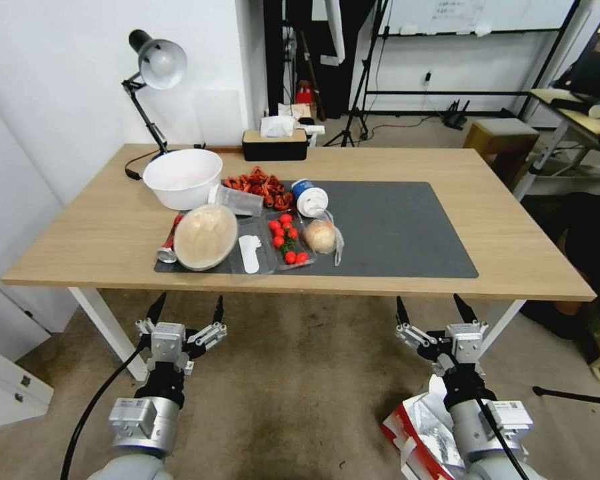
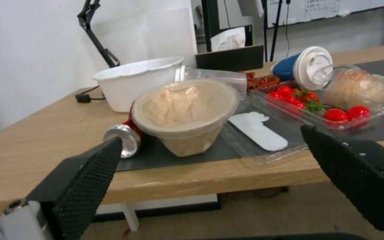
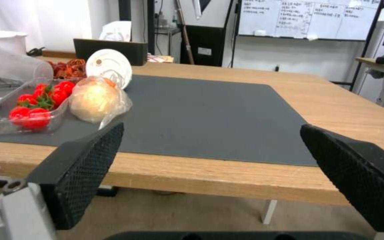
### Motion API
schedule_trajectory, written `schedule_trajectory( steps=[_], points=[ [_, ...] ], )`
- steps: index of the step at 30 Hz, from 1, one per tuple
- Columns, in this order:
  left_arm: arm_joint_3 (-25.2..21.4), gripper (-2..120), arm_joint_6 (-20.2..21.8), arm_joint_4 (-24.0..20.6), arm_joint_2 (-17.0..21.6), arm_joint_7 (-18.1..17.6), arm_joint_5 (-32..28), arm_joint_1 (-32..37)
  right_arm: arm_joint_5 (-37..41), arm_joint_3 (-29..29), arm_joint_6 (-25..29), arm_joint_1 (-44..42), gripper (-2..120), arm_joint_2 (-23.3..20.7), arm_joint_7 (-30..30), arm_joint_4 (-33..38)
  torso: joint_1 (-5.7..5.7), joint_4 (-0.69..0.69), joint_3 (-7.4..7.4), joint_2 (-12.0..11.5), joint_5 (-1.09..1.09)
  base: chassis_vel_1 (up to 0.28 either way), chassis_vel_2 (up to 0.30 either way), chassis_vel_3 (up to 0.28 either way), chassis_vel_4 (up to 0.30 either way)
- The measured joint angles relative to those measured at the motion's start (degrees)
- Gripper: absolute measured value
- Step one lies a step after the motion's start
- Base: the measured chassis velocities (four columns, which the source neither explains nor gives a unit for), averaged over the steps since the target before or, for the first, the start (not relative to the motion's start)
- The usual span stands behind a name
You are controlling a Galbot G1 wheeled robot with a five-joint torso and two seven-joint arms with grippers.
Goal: Pick up the food delivery bag from the floor and place it on the table.
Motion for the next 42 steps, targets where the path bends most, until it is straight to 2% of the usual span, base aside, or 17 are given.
schedule_trajectory(
  steps=[24,29,31,32,34,36,40,41,42],
  points=[
    [0.0,100,0.0,0.0,0.0,0.0,0.0,0.0,0.0,0.0,0.0,0.0,100,0.0,0.0,0.0,0.00,0.00,0.00,0.0,0.00,0.000,0.000,0.000,0.000],
    [1.2,100,1.7,-0.7,1.0,-1.7,-3.5,-0.6,0.1,0.1,-0.8,-0.1,100,0.2,-0.2,0.2,0.00,0.01,0.00,0.0,0.00,0.000,0.000,0.000,0.000],
    [2.9,100,4.1,-1.8,2.3,-3.8,-8.0,-1.4,0.8,0.9,-3.8,-0.8,100,1.2,-1.2,1.3,0.00,0.00,0.00,0.0,-0.01,0.000,0.000,0.000,0.000],
    [4.1,100,5.9,-2.5,3.4,-5.6,-11.4,-2.0,1.6,1.8,-7.0,-1.5,100,2.2,-2.3,2.5,0.00,-0.01,0.00,0.0,-0.01,0.000,0.000,0.000,0.000],
    [4.6,100,6.6,-2.8,3.8,-6.2,-12.7,-2.2,1.9,2.1,-8.3,-1.8,100,2.6,-2.7,3.0,0.00,-0.01,0.00,0.0,-0.01,0.000,0.000,0.000,0.000],
    [6.5,100,9.4,-4.1,5.3,-8.8,-18.0,-3.1,3.5,3.6,-14.2,-3.0,100,4.5,-4.8,5.2,0.00,-0.01,0.00,0.0,-0.01,0.000,0.000,0.000,0.000],
    [6.4,100,8.1,-5.1,5.5,-7.6,-20.9,-2.3,4.3,4.4,-17.4,-3.7,100,5.5,-5.8,6.4,0.00,-0.02,0.00,0.0,0.00,0.000,0.000,0.000,0.000],
    [6.2,100,7.0,-5.1,5.4,-6.7,-21.9,-1.5,6.7,6.2,-18.8,-3.8,100,5.2,-7.9,7.1,0.00,0.00,0.00,0.0,0.05,0.000,0.000,0.000,0.000],
    [6.2,100,6.8,-5.1,5.3,-6.6,-21.9,-1.5,7.2,6.7,-19.0,-3.8,100,4.9,-8.3,7.3,0.00,0.01,0.00,0.0,0.00,0.000,0.000,0.000,0.000]
  ],
)
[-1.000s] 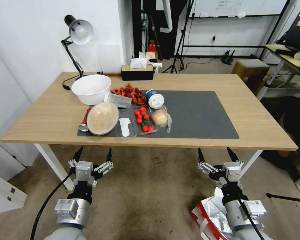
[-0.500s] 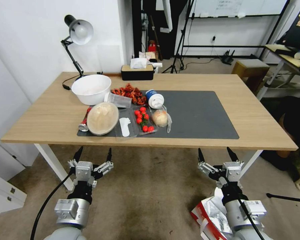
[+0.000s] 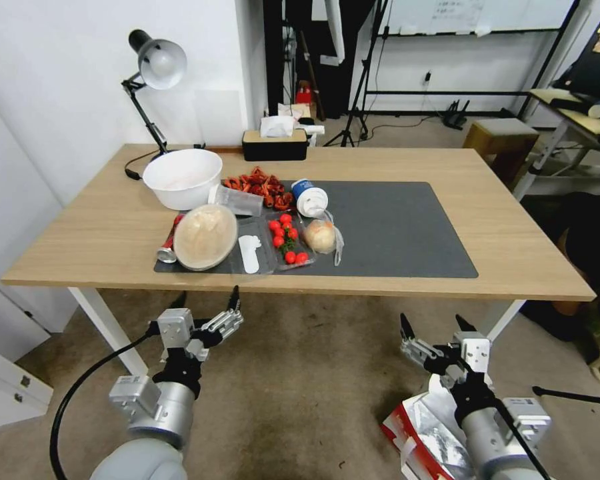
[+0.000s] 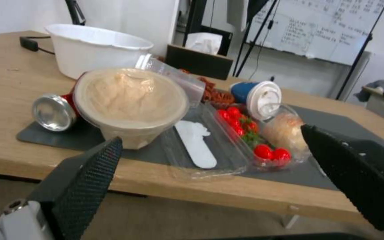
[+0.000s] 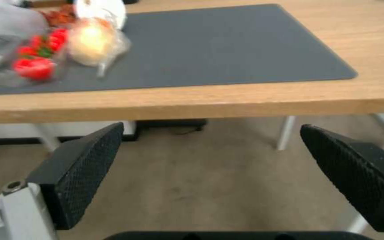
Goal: Pick up the food delivery bag from the floor and place it on the table.
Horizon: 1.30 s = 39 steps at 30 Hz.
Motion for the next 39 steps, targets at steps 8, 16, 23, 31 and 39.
schedule_trajectory(
  steps=[8,16,23,31,39],
  points=[
    [-0.4,100,-1.5,0.9,-0.5,1.1,1.2,-0.1,2.7,2.8,-0.1,0.6,100,-2.3,-2.4,-0.3,0.00,0.00,0.00,0.0,0.00,0.000,0.000,0.000,0.000],
    [0.1,100,-2.7,2.5,-0.4,1.8,2.7,-0.4,3.2,3.1,0.6,1.0,100,-2.8,-2.5,-1.2,-0.40,0.00,-0.49,-0.9,0.00,0.000,0.000,0.000,0.000],
    [1.4,100,-4.6,3.7,-0.1,2.3,5.1,-0.5,3.2,3.5,1.2,0.7,100,-2.9,-3.1,-1.3,-1.28,-0.01,-1.57,-2.9,-0.01,0.000,0.000,0.000,0.000],
    [2.1,100,-5.0,4.8,0.1,2.4,5.5,-0.7,2.7,4.0,1.4,0.5,100,-3.0,-3.2,-1.4,-2.31,-0.01,-2.94,-5.3,-0.01,0.000,0.000,0.000,0.000],
    [2.1,100,-5.2,4.5,0.6,2.4,5.5,-0.5,2.5,4.9,1.4,0.3,100,-3.0,-3.3,-1.5,-3.35,-0.01,-4.24,-7.6,0.00,0.000,0.000,0.000,0.000]
  ],
)
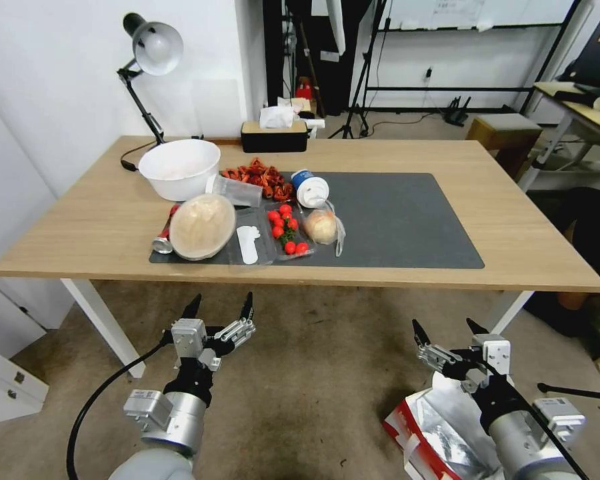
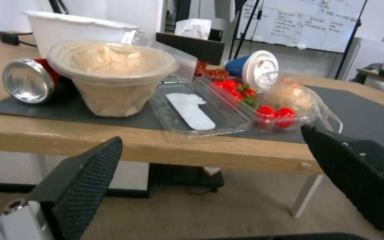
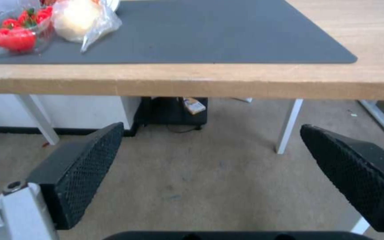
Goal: Pick up the food delivery bag from the floor and place it on the table.
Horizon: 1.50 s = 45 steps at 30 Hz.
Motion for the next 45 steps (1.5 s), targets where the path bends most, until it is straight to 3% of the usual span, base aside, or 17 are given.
schedule_trajectory(
  steps=[45],
  points=[
    [0.8,100,-1.8,1.9,-0.5,1.5,1.3,-1.1,-3.8,-0.2,1.1,-1.2,100,0.5,-1.7,0.4,-5.12,0.01,-6.86,-12.0,0.00,0.000,0.000,0.000,0.000]
  ],
)
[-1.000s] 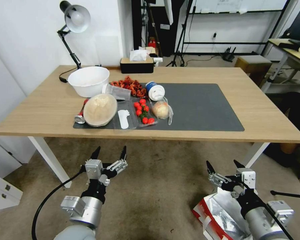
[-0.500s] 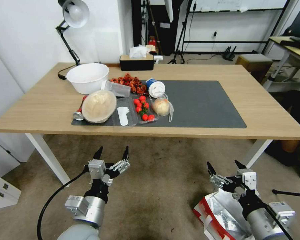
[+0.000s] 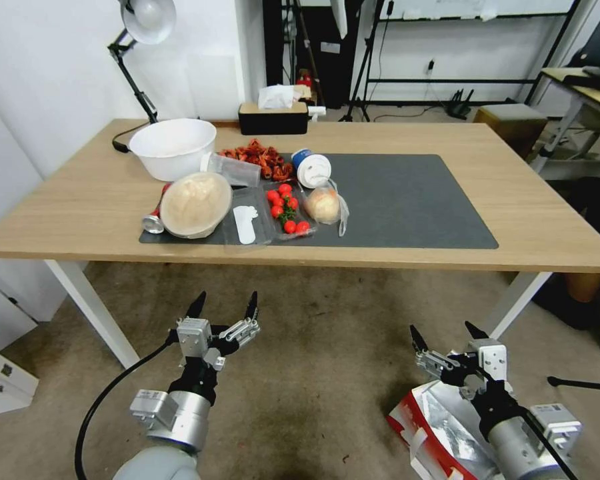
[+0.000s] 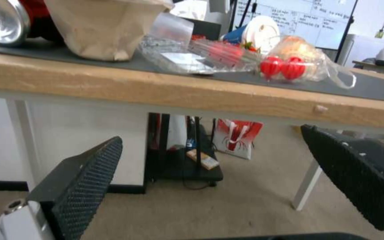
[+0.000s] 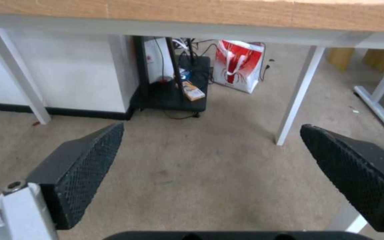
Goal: Pick up the food delivery bag from the floor and place it on the table.
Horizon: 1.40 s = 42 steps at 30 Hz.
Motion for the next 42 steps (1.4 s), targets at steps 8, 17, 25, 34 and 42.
schedule_trajectory(
  steps=[8,17,25,34,42],
  points=[
    [0.0,100,-0.2,0.1,0.1,0.1,0.0,0.0,-0.1,-0.1,0.1,0.0,100,0.1,0.0,-0.3,-0.76,-0.01,-1.22,-2.0,0.00,0.000,0.000,0.000,0.000],
    [-0.3,100,-0.4,0.4,0.6,0.1,-0.1,-0.1,-0.2,-0.1,0.4,0.1,100,0.2,-0.1,-0.6,-1.68,0.00,-2.48,-4.1,0.01,0.000,0.000,0.000,0.000],
    [-0.3,100,-0.6,1.4,0.4,0.2,-0.3,-0.5,-0.4,-0.2,0.6,0.5,100,0.3,0.0,-1.1,-2.43,-0.01,-3.64,-6.1,0.00,0.000,0.000,0.000,0.000],
    [-0.3,100,-1.1,1.8,0.5,0.3,-0.1,-0.6,0.7,-0.4,0.5,0.4,100,0.2,0.0,-1.1,-3.38,0.00,-5.03,-8.4,0.00,0.000,0.000,0.000,0.000],
    [-0.1,100,-1.2,1.8,0.4,0.3,-0.2,-0.7,0.5,-0.3,0.5,0.3,100,0.3,0.1,-1.1,-3.92,-0.01,-5.94,-9.9,0.00,0.000,0.000,0.000,0.000]
  ],
)
